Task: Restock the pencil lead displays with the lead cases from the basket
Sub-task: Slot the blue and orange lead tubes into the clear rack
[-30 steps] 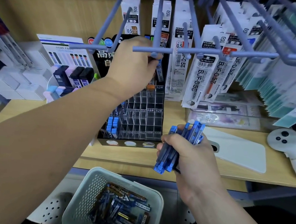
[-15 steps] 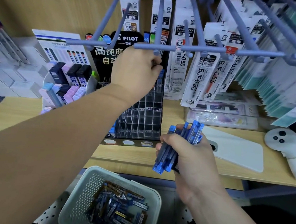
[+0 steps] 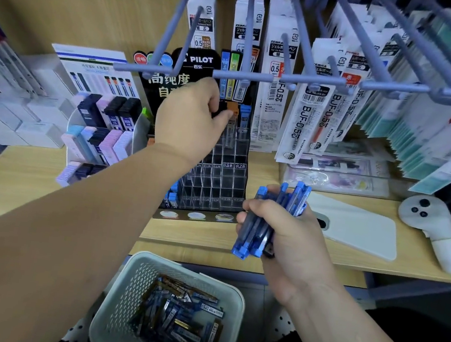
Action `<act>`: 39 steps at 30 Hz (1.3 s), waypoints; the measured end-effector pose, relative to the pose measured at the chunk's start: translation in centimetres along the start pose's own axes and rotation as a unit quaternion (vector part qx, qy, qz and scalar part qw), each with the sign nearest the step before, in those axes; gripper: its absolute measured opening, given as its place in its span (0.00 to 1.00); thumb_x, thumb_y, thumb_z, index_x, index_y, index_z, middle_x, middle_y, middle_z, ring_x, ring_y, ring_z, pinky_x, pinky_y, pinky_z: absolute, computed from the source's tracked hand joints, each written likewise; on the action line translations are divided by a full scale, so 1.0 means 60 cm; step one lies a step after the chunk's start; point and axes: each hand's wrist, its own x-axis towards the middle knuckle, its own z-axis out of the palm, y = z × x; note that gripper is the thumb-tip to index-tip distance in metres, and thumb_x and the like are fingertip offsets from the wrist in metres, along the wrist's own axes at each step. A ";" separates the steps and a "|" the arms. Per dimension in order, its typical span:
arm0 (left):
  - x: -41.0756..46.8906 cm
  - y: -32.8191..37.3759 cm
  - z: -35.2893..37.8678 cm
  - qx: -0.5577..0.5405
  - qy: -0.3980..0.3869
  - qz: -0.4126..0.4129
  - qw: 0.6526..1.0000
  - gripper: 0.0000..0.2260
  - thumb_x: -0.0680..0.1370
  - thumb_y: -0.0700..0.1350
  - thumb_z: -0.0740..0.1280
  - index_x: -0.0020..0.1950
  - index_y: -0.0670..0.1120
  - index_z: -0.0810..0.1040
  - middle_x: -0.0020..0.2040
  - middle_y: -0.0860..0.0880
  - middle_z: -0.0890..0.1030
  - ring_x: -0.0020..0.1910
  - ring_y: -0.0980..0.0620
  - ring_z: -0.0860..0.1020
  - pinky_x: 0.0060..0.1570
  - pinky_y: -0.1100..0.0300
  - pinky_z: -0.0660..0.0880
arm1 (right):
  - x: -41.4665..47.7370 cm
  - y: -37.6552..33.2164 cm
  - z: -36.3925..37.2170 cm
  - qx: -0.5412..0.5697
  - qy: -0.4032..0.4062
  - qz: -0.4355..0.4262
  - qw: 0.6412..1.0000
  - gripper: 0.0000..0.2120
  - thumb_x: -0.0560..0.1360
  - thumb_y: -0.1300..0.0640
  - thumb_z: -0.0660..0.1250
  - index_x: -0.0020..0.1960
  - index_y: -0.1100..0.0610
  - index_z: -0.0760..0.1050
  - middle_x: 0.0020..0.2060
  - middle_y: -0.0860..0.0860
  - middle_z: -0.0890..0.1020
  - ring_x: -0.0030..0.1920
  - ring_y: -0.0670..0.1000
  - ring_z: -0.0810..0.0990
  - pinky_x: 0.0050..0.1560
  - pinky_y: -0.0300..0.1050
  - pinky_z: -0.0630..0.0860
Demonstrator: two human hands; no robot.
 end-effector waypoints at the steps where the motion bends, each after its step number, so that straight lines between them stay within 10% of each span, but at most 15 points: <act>1: -0.003 0.002 0.000 0.000 -0.003 0.003 1.000 0.14 0.74 0.48 0.74 0.39 0.46 0.70 0.30 0.55 0.69 0.33 0.46 0.73 0.36 0.51 0.74 | 0.001 -0.002 0.000 0.012 -0.005 -0.001 1.000 0.18 0.69 0.70 0.72 0.53 0.56 0.71 0.38 0.58 0.77 0.34 0.56 0.79 0.37 0.50 0.77; 7: -0.063 0.000 -0.014 -0.105 -0.071 -0.048 0.991 0.08 0.75 0.46 0.73 0.40 0.48 0.76 0.29 0.53 0.73 0.29 0.53 0.72 0.34 0.58 0.72 | 0.003 -0.010 -0.001 0.031 0.006 -0.020 0.999 0.15 0.74 0.72 0.67 0.56 0.58 0.71 0.36 0.57 0.78 0.34 0.54 0.80 0.36 0.47 0.80; 13: -0.134 0.050 -0.061 -0.351 -0.282 -0.204 0.869 0.06 0.80 0.44 0.69 0.55 0.50 0.84 0.29 0.55 0.77 0.26 0.58 0.72 0.28 0.66 0.69 | 0.003 -0.004 0.002 -0.043 -0.041 -0.012 0.998 0.14 0.66 0.66 0.72 0.51 0.58 0.76 0.37 0.58 0.81 0.35 0.55 0.81 0.38 0.50 0.80; 18: -0.159 0.060 -0.071 -0.400 -0.273 -0.250 0.838 0.01 0.76 0.37 0.73 0.47 0.41 0.84 0.27 0.50 0.77 0.24 0.53 0.75 0.27 0.65 0.69 | 0.002 0.007 0.006 -0.121 -0.069 -0.018 0.990 0.18 0.68 0.69 0.72 0.57 0.68 0.73 0.34 0.59 0.80 0.35 0.56 0.78 0.39 0.51 0.77; 27: -0.181 0.001 -0.103 -0.421 -0.338 -0.396 0.743 0.01 0.73 0.37 0.74 0.44 0.41 0.84 0.35 0.41 0.81 0.29 0.49 0.77 0.29 0.62 0.72 | -0.015 0.041 0.024 -0.161 -0.096 0.043 0.981 0.13 0.71 0.70 0.73 0.50 0.57 0.77 0.38 0.59 0.84 0.38 0.57 0.83 0.41 0.52 0.79; 34: -0.170 -0.030 -0.125 -0.455 -0.241 -0.419 0.748 0.07 0.73 0.32 0.72 0.50 0.39 0.84 0.35 0.44 0.83 0.34 0.50 0.81 0.34 0.60 0.78 | -0.002 0.051 0.050 -0.112 -0.061 0.061 0.990 0.16 0.71 0.69 0.74 0.54 0.57 0.76 0.39 0.57 0.82 0.34 0.54 0.80 0.33 0.48 0.78; 39: -0.128 -0.066 -0.125 -0.381 -0.130 -0.308 0.862 0.08 0.74 0.32 0.73 0.48 0.43 0.83 0.35 0.44 0.84 0.34 0.50 0.81 0.37 0.61 0.78 | 0.006 0.065 0.055 -0.097 -0.025 0.055 0.993 0.16 0.73 0.69 0.72 0.56 0.58 0.74 0.39 0.57 0.82 0.35 0.54 0.81 0.36 0.48 0.79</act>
